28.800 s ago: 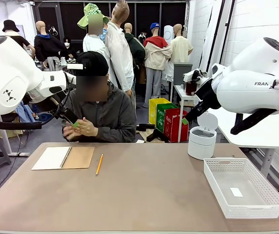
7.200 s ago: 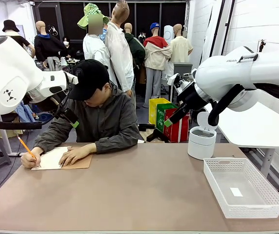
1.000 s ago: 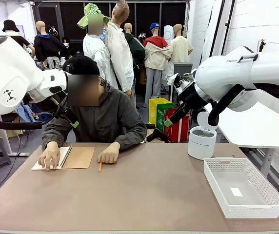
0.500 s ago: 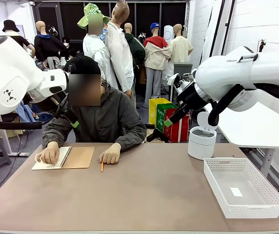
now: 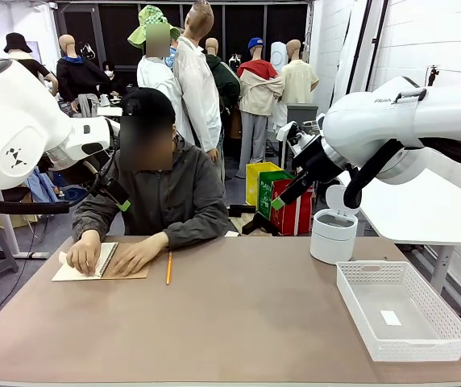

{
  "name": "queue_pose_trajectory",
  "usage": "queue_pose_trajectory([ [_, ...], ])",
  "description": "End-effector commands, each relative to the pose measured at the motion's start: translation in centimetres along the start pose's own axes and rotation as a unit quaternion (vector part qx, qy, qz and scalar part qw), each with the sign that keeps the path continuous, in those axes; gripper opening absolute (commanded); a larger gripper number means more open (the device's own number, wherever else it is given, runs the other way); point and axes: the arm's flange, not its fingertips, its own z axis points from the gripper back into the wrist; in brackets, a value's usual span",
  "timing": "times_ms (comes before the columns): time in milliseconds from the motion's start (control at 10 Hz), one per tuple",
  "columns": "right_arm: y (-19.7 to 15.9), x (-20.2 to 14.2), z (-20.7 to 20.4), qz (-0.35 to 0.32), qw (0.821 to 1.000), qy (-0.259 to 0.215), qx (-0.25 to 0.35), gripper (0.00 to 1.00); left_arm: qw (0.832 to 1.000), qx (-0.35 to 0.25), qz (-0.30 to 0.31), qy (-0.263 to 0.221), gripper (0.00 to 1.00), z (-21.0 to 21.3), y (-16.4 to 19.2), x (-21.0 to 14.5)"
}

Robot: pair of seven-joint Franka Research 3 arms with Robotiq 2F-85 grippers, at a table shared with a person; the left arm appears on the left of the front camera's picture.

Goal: Sort the paper based on its condition.
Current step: If a person hands you a paper, place it in the Organizing basket , and if it's crumpled, put it in the Trash can.

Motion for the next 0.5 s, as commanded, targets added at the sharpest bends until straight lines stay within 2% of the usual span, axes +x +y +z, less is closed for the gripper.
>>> queue_pose_trajectory([
  [0, -0.08, 0.15, 0.07, -0.002, 1.0, 0.003, 0.006, 1.0, 1.0, 0.0, 0.001, 0.001, 1.0, 0.09, 0.09, 0.11],
  [400, -0.08, 0.15, 0.07, -0.002, 1.0, 0.003, 0.006, 1.0, 1.0, 0.0, 0.001, 0.001, 1.0, 0.09, 0.09, 0.11],
])
